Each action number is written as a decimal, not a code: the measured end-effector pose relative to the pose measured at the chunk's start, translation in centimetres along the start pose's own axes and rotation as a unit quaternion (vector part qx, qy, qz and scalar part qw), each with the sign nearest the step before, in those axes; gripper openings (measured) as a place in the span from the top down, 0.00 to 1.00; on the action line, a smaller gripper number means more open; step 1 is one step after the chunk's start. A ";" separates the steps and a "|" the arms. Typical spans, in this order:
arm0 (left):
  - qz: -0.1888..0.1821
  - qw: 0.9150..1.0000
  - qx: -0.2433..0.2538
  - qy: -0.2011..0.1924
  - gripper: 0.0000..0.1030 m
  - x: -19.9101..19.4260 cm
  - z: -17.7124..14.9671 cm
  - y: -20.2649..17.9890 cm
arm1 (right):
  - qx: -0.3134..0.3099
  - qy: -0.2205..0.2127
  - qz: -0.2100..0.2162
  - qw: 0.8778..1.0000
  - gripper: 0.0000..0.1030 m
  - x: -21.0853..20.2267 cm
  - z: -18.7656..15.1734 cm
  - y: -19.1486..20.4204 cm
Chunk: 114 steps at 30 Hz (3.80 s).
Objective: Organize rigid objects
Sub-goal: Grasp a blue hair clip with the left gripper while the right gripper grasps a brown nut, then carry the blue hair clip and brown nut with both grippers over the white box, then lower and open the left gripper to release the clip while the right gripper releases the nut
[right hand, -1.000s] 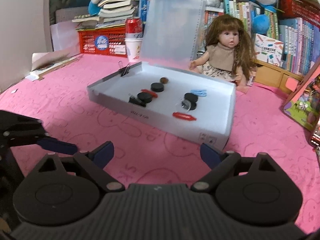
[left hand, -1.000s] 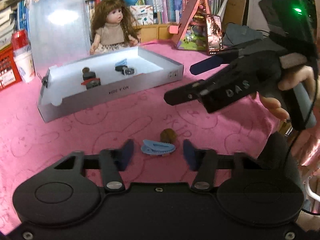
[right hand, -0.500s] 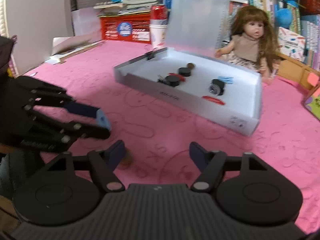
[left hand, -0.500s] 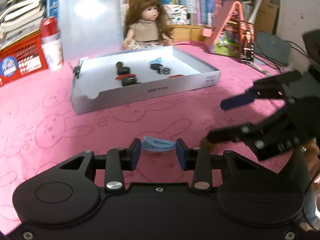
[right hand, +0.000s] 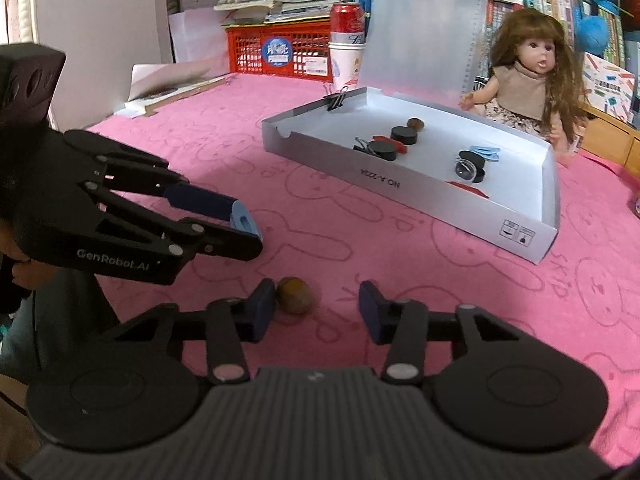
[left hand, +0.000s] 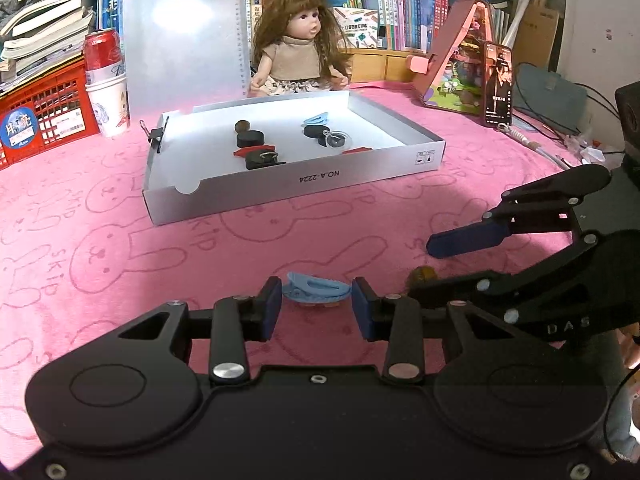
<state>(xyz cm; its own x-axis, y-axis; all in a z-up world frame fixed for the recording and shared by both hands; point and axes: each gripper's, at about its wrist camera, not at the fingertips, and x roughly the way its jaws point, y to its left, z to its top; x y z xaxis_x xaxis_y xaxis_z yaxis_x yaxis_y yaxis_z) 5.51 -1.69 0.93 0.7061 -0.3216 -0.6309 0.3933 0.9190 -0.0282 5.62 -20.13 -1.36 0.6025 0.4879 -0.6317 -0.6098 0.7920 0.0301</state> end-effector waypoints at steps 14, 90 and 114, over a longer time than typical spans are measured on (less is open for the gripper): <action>0.005 1.000 -0.005 -0.005 0.65 0.0 0.3 0.1 | 0.002 -0.022 -0.015 1.000 0.76 -0.4 -0.1 0.2; 0.095 0.989 -0.104 -0.044 0.65 8.5 9.8 7.3 | 0.176 -0.041 -0.186 0.966 0.76 4.2 6.5 -10.5; 0.102 0.986 -0.132 -0.031 0.65 12.4 11.7 9.0 | 0.199 -0.028 -0.194 0.960 0.76 7.0 7.7 -13.2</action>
<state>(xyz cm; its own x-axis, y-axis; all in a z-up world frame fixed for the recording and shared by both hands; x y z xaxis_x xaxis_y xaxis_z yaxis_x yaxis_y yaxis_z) 24.67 -0.06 1.94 0.7923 -0.1307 -0.5960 0.0793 0.9906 -0.1117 21.83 -24.30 -0.18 0.7777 0.1369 -0.6135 -0.0944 0.9904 0.1013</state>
